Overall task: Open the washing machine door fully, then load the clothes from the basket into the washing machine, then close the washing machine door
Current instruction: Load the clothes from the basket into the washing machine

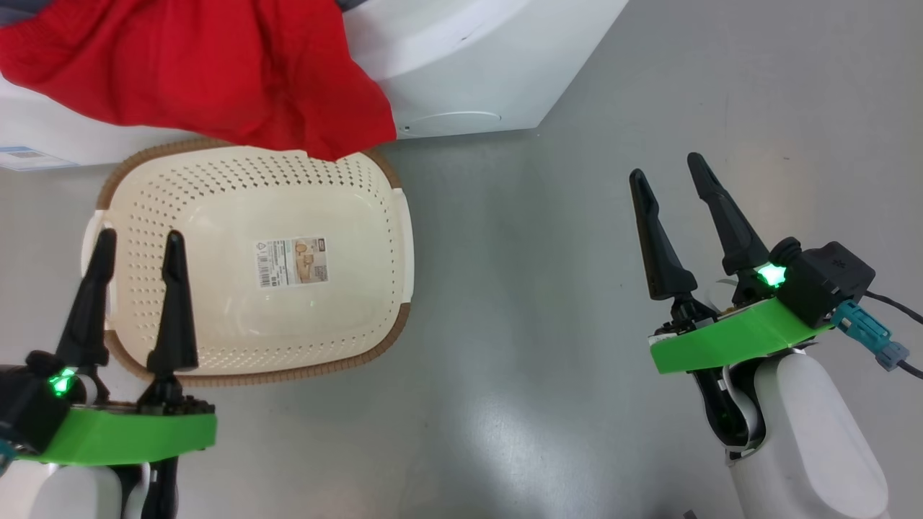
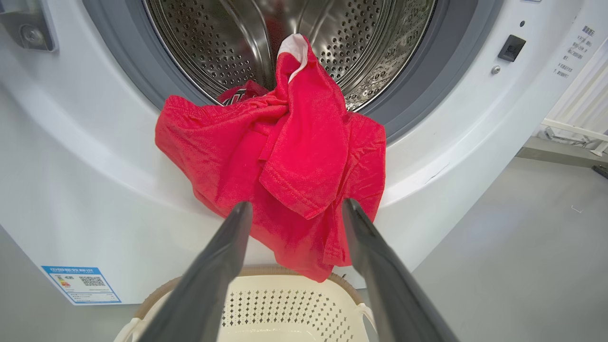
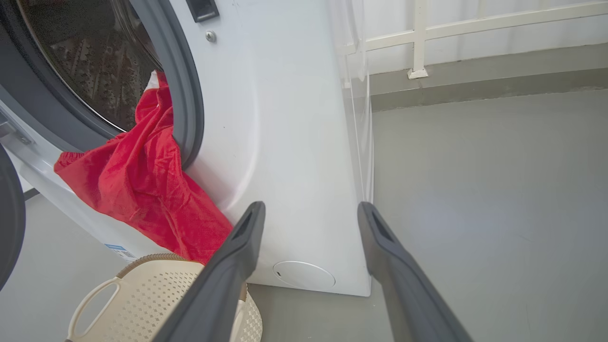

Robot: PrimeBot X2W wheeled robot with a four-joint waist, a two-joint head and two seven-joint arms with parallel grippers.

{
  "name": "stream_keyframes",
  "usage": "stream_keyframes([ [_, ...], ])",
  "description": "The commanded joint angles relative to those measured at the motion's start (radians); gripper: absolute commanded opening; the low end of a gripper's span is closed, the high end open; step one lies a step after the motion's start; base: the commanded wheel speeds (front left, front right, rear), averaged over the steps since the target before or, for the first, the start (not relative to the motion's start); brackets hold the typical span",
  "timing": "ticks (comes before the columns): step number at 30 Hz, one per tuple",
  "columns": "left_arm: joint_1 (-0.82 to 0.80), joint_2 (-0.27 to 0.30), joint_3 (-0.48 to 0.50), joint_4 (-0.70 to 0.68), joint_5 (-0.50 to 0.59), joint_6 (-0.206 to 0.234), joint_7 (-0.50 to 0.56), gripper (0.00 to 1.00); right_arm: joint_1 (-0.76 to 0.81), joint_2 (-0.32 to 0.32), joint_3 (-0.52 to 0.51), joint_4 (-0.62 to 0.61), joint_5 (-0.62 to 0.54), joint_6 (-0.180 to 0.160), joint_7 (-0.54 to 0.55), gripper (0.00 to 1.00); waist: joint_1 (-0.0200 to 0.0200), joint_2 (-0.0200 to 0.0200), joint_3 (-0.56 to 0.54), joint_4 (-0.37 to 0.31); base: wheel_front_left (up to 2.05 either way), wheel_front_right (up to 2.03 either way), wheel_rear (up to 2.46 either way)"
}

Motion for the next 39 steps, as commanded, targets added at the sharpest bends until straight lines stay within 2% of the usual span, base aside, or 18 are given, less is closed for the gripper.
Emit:
stream_keyframes([
  [1, 0.016, 0.02, 0.027, -0.014, -0.005, -0.003, -0.004, 1.0, 0.028, 0.006, 0.023, -0.02, -0.002, 0.002, -0.005, 1.0, 0.0, 0.0, 0.0, -0.001, 0.0, 0.0, 0.0],
  [11, -0.057, 0.057, -0.046, 0.136, -0.092, -0.003, -0.004, 1.0, 0.027, 0.007, 0.027, -0.02, -0.001, 0.002, -0.005, 1.0, 0.0, 0.0, 0.0, -0.012, 0.0, 0.0, 0.0],
  [22, -0.299, 0.109, -0.159, 0.436, -0.229, -0.003, -0.004, 1.0, 0.012, 0.01, 0.034, -0.028, 0.004, 0.002, -0.005, 1.0, 0.0, 0.0, 0.037, -0.039, 0.0, 0.0, 0.0],
  [29, -0.456, 0.154, -0.266, 0.621, -0.286, -0.003, -0.004, 1.0, -0.004, 0.013, 0.033, -0.038, 0.004, 0.002, -0.005, 1.0, 0.0, 0.0, 0.076, -0.06, 0.0, 0.0, 0.0],
  [39, -0.611, 0.199, -0.366, 0.78, -0.37, -0.003, -0.004, 1.0, -0.013, 0.015, 0.031, -0.053, 0.004, 0.002, -0.005, 1.0, 0.0, 0.0, 0.123, -0.086, 0.0, 0.0, 0.0],
])
